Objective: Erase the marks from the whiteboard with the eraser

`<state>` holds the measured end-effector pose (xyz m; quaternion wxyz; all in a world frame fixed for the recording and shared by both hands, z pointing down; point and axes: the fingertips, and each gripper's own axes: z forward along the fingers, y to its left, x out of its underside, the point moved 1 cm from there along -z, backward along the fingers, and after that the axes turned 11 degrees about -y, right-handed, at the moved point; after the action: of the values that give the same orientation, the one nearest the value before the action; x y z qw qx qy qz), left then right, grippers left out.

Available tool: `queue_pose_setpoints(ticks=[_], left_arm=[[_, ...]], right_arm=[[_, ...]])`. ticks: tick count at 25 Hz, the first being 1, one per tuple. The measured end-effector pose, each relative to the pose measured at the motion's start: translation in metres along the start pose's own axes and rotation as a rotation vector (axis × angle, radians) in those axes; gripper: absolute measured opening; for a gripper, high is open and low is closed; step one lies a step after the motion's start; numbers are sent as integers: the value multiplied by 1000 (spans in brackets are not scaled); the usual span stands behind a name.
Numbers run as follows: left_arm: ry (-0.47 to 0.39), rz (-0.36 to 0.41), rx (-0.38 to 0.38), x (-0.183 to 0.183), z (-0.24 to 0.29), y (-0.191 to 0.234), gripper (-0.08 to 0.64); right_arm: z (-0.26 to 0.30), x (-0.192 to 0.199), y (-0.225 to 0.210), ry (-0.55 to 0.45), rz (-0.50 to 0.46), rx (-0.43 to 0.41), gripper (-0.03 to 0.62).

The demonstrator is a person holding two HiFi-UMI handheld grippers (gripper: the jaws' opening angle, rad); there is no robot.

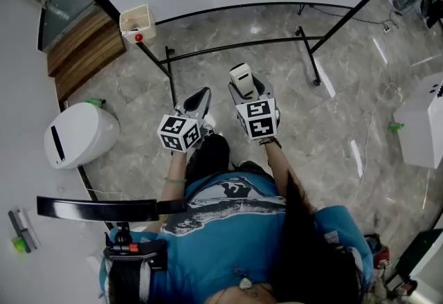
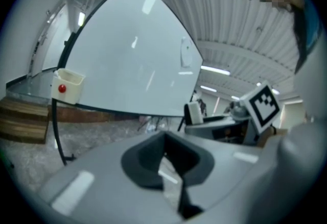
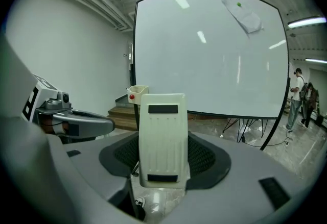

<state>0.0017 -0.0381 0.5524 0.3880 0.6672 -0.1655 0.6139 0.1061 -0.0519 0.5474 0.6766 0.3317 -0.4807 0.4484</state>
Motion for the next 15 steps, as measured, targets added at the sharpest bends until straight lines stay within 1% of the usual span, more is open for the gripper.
queue_pose_setpoints(ticks=[6, 9, 12, 15], left_arm=[[-34, -27, -68, 28, -36, -75, 5], [-22, -40, -92, 47, -60, -108, 5], [-5, -40, -115, 59, -79, -126, 5], [-16, -34, -139, 59, -91, -135, 5]], right_arm=[[-81, 31, -3, -7, -1, -58, 262], [-115, 48, -1, -5, 13, -77, 262], [-135, 61, 7, 4, 28, -101, 262], [-150, 67, 18, 6, 31, -129, 262]])
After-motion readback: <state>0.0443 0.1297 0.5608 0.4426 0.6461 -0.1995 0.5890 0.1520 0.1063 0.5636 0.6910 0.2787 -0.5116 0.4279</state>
